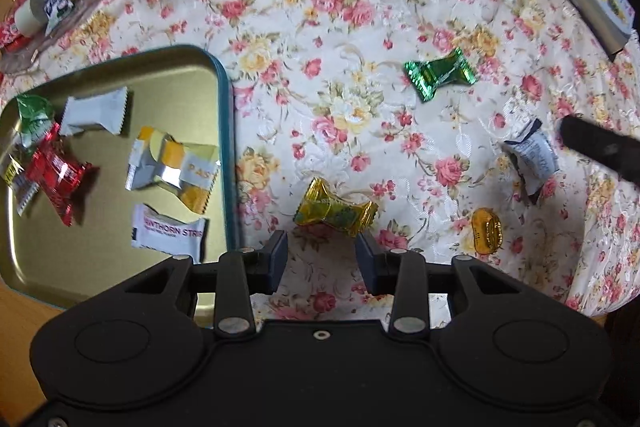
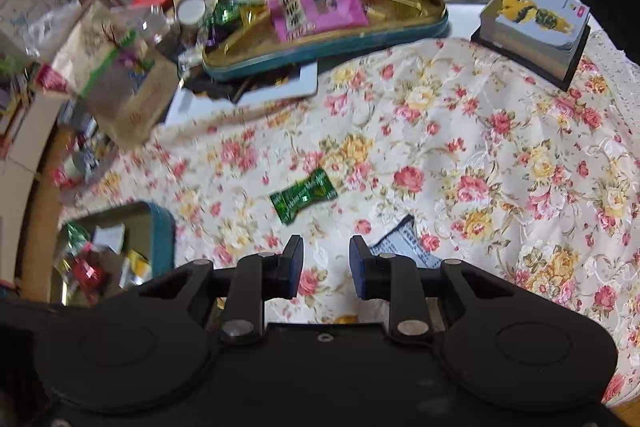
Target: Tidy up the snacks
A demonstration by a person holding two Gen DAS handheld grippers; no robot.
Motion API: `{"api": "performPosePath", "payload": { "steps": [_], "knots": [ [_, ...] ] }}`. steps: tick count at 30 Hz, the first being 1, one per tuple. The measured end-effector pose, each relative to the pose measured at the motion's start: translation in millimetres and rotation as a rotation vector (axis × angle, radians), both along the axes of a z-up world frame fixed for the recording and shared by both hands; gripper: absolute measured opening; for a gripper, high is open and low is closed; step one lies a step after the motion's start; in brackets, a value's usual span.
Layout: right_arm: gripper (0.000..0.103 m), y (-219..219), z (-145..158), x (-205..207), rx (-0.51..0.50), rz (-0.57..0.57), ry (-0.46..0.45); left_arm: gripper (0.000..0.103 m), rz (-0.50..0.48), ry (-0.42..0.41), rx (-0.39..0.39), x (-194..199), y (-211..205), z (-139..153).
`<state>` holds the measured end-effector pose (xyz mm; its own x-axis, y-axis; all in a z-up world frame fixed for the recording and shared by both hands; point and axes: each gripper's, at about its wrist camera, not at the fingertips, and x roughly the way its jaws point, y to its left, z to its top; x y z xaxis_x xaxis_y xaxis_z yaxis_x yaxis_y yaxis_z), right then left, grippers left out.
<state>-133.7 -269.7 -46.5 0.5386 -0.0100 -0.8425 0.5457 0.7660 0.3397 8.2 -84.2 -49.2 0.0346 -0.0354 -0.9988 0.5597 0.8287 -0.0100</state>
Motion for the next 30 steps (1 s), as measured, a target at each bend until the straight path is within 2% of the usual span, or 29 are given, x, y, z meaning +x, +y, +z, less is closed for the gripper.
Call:
{"api": "performPosePath", "payload": {
  "steps": [4,7,12,18,21,25,30],
  "knots": [
    [0.029,-8,17,-9,0.015,-0.034,-0.058,0.047,0.068,0.04,0.013,9,-8,-20],
    [0.029,-13,25,-14,0.029,-0.051,-0.082,0.047,0.111,0.037,0.008,16,-15,-30],
    [0.029,-24,33,-24,0.027,-0.083,-0.101,0.045,0.089,-0.004,-0.064,23,-39,-28],
    [0.029,-43,29,-38,0.073,-0.146,-0.103,0.045,0.047,-0.042,-0.085,18,-71,-28],
    [0.029,-48,29,-44,0.078,-0.17,-0.099,0.045,0.035,-0.032,-0.106,14,-82,-27],
    [0.029,-55,30,-50,0.088,-0.197,-0.102,0.045,0.075,-0.007,-0.158,15,-85,-25],
    [0.029,-54,31,-49,0.101,-0.196,-0.109,0.045,0.139,0.01,-0.185,15,-89,-24]
  ]
}}
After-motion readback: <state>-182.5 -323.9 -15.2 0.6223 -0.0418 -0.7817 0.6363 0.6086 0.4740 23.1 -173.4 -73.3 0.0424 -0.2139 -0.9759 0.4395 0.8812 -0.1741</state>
